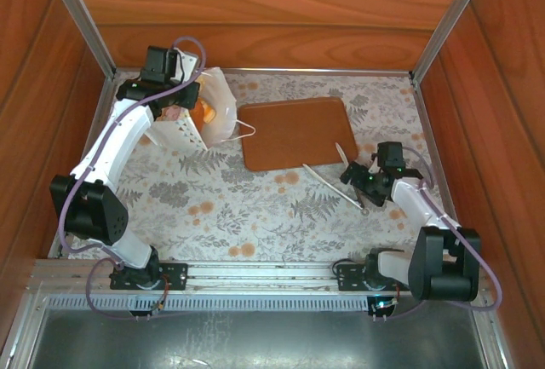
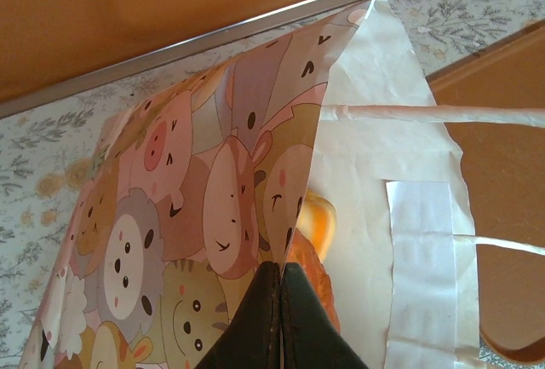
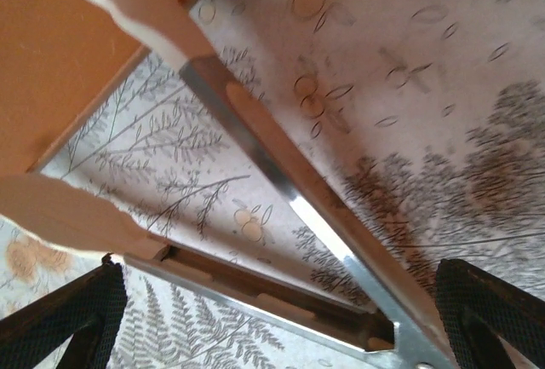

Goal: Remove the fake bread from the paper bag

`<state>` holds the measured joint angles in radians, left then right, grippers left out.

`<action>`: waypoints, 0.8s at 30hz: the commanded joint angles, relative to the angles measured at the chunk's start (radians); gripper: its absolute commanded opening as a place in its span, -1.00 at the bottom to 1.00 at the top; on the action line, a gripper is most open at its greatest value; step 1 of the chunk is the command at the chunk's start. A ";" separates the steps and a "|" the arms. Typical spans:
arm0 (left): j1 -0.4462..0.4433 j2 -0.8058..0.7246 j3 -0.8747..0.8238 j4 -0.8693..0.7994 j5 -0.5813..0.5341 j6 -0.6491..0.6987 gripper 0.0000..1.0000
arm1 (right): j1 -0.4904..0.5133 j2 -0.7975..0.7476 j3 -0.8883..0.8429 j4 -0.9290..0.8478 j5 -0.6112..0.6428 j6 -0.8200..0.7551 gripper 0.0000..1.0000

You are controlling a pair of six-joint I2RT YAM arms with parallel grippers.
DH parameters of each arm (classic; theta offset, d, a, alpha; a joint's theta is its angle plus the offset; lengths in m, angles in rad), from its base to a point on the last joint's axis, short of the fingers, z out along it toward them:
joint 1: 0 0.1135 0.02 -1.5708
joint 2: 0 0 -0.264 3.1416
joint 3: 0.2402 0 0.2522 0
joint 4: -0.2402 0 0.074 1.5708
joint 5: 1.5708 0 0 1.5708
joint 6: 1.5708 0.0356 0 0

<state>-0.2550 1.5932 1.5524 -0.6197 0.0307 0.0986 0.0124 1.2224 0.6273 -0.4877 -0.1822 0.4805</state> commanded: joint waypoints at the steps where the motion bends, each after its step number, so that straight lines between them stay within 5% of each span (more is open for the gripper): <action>1: -0.026 -0.022 -0.013 0.038 0.018 0.047 -1.00 | -0.003 0.017 -0.020 0.014 -0.120 -0.014 0.99; 12: -0.048 -0.053 -0.028 0.038 0.018 0.051 -1.00 | 0.023 0.009 -0.052 0.049 -0.170 0.052 1.00; 24: -0.058 -0.068 -0.036 0.038 0.025 0.051 -1.00 | 0.157 0.023 -0.020 -0.005 -0.005 0.098 0.99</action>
<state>-0.3046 1.5665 1.5204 -0.6201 0.0322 0.1387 0.1425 1.2297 0.5999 -0.4278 -0.2077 0.5602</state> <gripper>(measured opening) 0.050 0.997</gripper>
